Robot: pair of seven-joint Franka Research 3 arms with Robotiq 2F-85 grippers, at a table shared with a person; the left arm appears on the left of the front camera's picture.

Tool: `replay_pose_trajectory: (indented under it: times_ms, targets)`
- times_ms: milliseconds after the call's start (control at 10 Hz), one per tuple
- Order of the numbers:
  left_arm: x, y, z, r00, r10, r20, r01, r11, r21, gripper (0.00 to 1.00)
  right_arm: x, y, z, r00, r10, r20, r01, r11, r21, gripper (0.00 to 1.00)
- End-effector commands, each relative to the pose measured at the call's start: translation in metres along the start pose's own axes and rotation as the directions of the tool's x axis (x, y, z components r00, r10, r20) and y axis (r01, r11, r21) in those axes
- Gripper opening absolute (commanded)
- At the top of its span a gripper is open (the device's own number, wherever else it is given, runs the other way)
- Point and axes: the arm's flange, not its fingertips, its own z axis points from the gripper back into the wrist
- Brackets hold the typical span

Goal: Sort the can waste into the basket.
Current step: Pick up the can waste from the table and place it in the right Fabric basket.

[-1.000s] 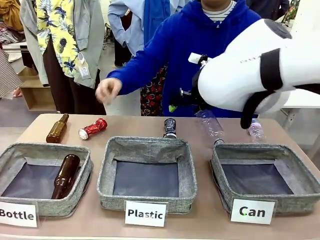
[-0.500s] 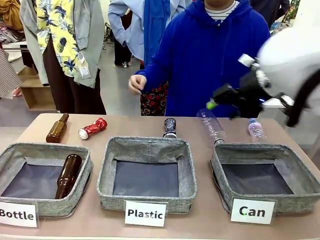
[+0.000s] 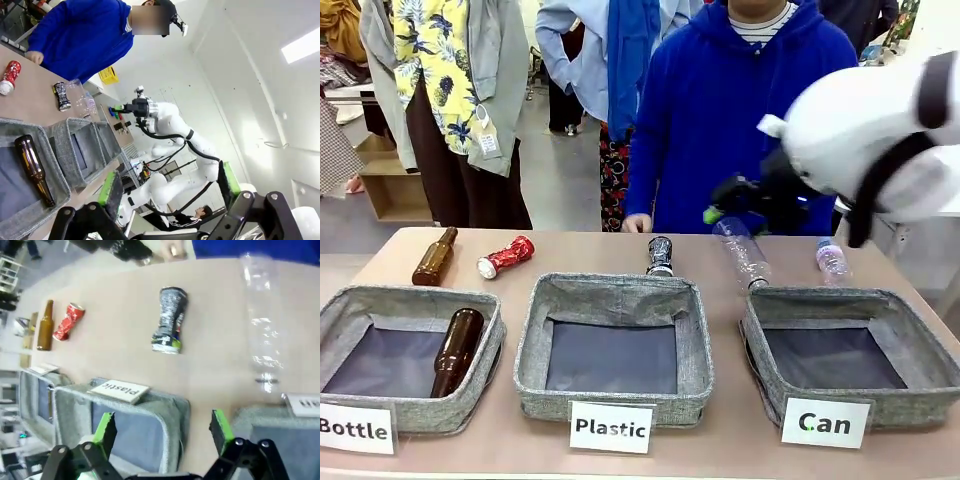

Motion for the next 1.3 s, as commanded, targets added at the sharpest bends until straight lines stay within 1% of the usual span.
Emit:
replay_pose_trajectory:
  times_ms: [0,200,400,600,800,1200]
  targets:
    - [0.002,-0.006,0.000,1.000,0.005,0.005,-0.005,1.000,-0.013,1.00,0.039,0.042,-0.027,0.997,0.061,-0.038,-0.065,0.989,-0.134,1.00]
    - [0.002,-0.006,0.000,1.000,0.005,0.005,-0.005,1.000,-0.013,1.00,0.051,0.081,-0.061,0.994,0.087,-0.058,-0.099,0.966,-0.239,1.00]
    - [0.002,-0.006,0.000,1.000,0.005,0.005,-0.005,1.000,-0.013,1.00,0.054,0.099,-0.093,0.992,0.096,-0.086,-0.119,0.939,-0.321,1.00]
    - [0.002,-0.006,0.000,1.000,0.005,0.005,-0.005,1.000,-0.013,1.00,0.063,0.106,-0.121,0.993,0.072,-0.091,-0.101,0.925,-0.368,1.00]
    - [0.002,-0.006,0.000,1.000,0.005,0.005,-0.005,1.000,-0.013,1.00,0.066,0.105,-0.135,0.994,0.054,-0.098,-0.087,0.919,-0.383,1.00]
    - [0.002,-0.006,0.000,1.000,0.005,0.005,-0.005,1.000,-0.013,1.00,0.081,0.099,-0.161,0.997,0.020,-0.077,-0.050,0.912,-0.408,1.00]
